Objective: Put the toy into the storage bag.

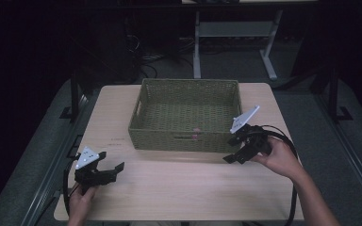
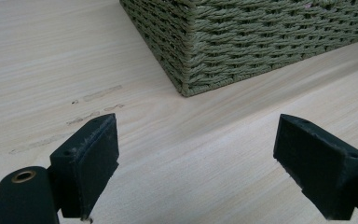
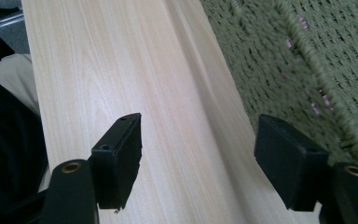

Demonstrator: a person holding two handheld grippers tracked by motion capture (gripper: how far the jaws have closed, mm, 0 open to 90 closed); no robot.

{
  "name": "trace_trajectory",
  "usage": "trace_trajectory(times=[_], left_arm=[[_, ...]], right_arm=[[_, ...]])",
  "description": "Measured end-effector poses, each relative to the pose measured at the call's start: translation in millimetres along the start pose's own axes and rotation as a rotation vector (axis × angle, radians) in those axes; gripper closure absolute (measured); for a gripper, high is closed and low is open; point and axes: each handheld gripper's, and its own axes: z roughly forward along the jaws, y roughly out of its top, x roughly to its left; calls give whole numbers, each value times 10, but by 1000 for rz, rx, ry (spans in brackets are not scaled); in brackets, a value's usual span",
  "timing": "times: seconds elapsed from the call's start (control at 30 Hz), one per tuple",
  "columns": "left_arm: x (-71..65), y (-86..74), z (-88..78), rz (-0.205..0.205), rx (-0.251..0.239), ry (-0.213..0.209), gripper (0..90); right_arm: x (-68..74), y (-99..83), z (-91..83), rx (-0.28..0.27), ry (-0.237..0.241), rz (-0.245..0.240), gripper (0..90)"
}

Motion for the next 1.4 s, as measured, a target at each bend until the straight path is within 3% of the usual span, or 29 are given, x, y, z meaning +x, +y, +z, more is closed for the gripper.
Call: trace_trajectory(times=[0.6, 1.4], left_arm=[[-7, -2, 5, 2, 3, 0, 134], [-8, -5, 0, 3, -1, 2, 134]], right_arm=[[75, -251, 122, -13, 9, 18, 315], [117, -625, 259, -13, -4, 96, 303]])
